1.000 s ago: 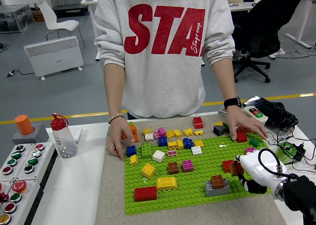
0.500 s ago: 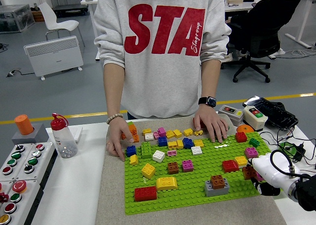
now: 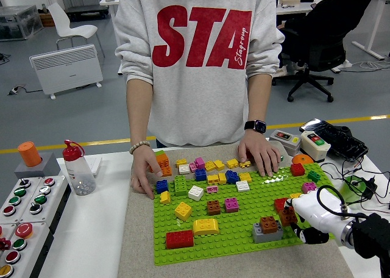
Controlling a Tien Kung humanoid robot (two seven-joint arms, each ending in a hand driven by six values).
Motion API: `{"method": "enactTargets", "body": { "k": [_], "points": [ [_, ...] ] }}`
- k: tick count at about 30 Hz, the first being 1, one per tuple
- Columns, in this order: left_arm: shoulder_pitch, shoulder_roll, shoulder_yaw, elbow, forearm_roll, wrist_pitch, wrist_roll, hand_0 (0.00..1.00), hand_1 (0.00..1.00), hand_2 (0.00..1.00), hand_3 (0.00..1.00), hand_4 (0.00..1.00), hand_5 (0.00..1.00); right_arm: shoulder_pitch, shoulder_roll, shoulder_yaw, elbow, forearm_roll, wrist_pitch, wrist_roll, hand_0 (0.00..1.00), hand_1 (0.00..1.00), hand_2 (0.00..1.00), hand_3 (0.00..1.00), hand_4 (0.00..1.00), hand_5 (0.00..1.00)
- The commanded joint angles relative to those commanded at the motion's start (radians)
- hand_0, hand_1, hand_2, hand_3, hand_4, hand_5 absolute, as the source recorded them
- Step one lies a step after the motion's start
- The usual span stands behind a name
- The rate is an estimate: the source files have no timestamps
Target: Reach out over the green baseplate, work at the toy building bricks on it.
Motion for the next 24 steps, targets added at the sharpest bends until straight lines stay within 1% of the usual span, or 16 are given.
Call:
{"method": "enactTargets", "body": {
  "k": [12, 13, 15, 24],
  "points": [
    [-0.001, -0.001, 0.003, 0.0, -0.003, 0.0, 0.0, 0.651, 0.691, 0.667, 0.563, 0.282, 0.998, 0.017, 0.018, -0.032, -0.036, 0.002, -0.004, 0.006, 0.231, 0.378, 0.471, 0.505, 0.403, 0.244],
    [-0.001, -0.001, 0.003, 0.0, -0.003, 0.0, 0.0, 0.652, 0.69, 0.665, 0.562, 0.282, 0.998, 0.017, 0.019, -0.033, -0.038, 0.002, -0.004, 0.006, 0.231, 0.38, 0.472, 0.505, 0.389, 0.226],
    [-0.001, -0.001, 0.003, 0.0, -0.004, 0.0, 0.0, 0.652, 0.69, 0.665, 0.562, 0.282, 0.998, 0.017, 0.022, -0.035, -0.042, 0.003, -0.003, 0.005, 0.231, 0.38, 0.472, 0.505, 0.389, 0.226],
    [0.0, -0.002, 0.005, 0.0, -0.002, 0.0, 0.0, 0.651, 0.69, 0.666, 0.562, 0.282, 0.998, 0.02, 0.033, -0.031, -0.044, 0.003, -0.002, 0.001, 0.231, 0.38, 0.472, 0.505, 0.386, 0.22]
  ]
}}
